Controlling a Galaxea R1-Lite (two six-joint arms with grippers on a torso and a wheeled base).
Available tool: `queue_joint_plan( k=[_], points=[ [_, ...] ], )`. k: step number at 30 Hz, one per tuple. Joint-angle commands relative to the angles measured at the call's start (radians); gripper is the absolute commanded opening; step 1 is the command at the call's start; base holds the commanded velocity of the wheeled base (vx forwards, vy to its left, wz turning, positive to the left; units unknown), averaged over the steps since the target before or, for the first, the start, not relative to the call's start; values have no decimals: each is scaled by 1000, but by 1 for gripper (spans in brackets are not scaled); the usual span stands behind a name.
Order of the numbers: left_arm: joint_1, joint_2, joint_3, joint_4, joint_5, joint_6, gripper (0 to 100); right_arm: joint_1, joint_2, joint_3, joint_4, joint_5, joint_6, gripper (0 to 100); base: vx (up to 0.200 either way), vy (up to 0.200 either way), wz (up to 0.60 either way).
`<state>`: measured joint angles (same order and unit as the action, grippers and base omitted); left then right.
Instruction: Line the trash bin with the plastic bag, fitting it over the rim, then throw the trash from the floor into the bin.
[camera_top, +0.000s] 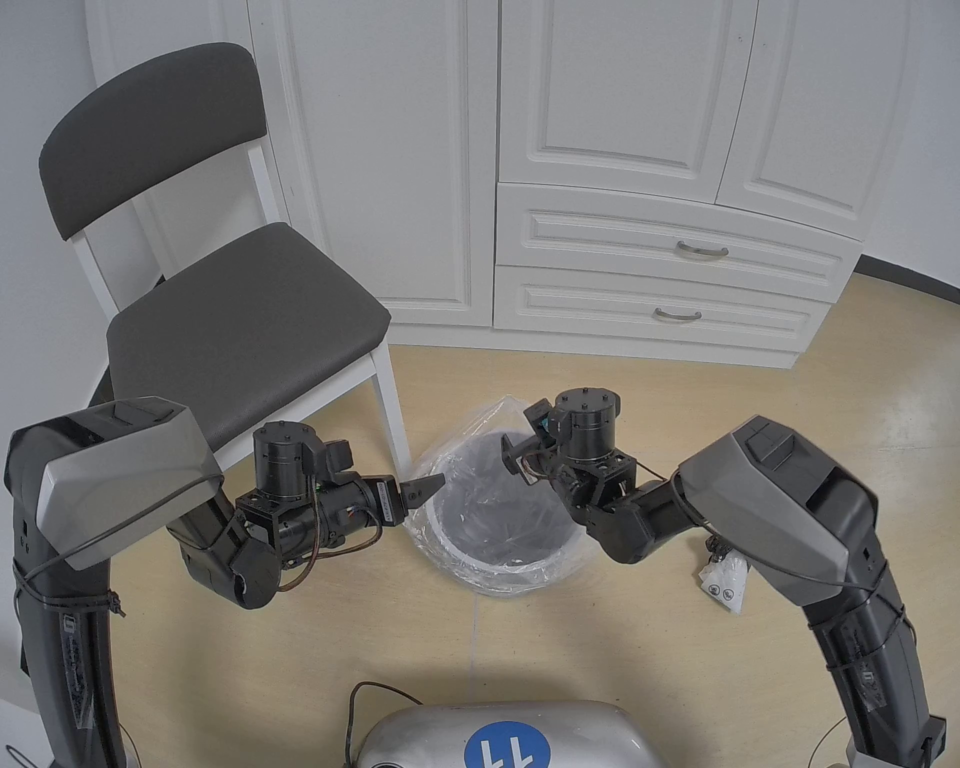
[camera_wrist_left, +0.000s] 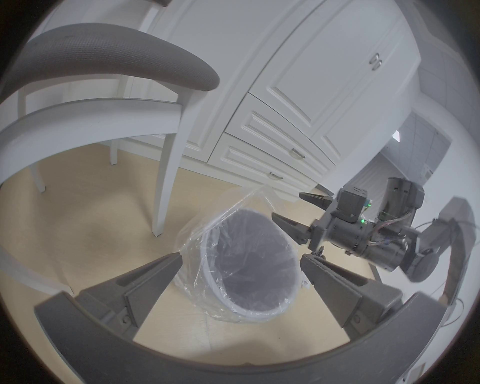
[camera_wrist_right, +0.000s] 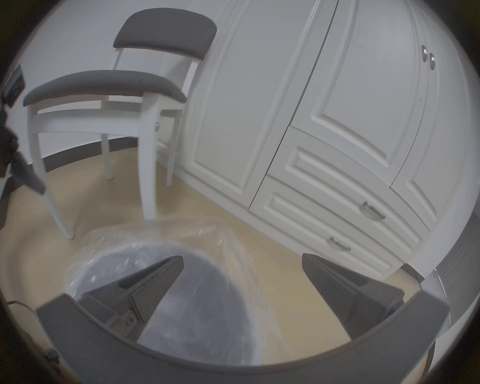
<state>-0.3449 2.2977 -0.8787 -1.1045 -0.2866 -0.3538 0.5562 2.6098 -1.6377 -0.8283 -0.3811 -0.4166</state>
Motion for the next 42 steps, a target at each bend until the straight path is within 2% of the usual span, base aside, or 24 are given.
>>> queue_joint_plan(
  k=[1,7,10,11,12,15,17,18,20,21,25,30,35,39,42],
  points=[
    [0,9,52,-15,-22,134,100,1,-281,384,-6,33,165,100,0,0,0],
    [-3,9,30,25,-22,134,100,-5,-286,407,5,33,418,100,0,0,0],
    [-2,-1,-25,120,-11,128,100,-16,-270,407,6,33,549,100,0,0,0],
    [-2,-1,-25,120,-11,128,100,-16,-270,407,6,33,549,100,0,0,0],
    [0,-10,-69,207,0,122,100,-30,-261,409,6,33,633,100,0,0,0],
    [-5,-10,-146,301,33,85,100,-58,-258,406,23,56,705,100,0,0,0],
    [-6,-6,-164,314,38,73,100,-65,-257,400,34,65,710,100,0,0,0],
    [-28,19,-250,376,47,52,100,-93,-240,377,60,126,711,100,0,0,0],
    [-32,43,-296,411,58,52,100,-105,-232,361,67,149,711,100,0,0,0],
    [-36,74,-381,483,101,53,100,-119,-214,334,87,171,705,100,0,0,0],
    [-39,75,-407,546,179,52,100,-119,-195,318,80,172,708,100,0,0,0],
    [-32,77,-355,500,175,58,100,-110,-166,326,67,165,703,100,0,0,0],
    [-26,169,-445,479,173,122,100,-102,-80,302,-29,160,703,100,0,0,0],
    [-32,201,-477,479,179,131,100,-107,-13,262,-61,159,702,100,0,0,0],
    [-32,255,-552,479,196,128,100,-117,65,164,-63,143,703,100,0,0,0]
  ],
)
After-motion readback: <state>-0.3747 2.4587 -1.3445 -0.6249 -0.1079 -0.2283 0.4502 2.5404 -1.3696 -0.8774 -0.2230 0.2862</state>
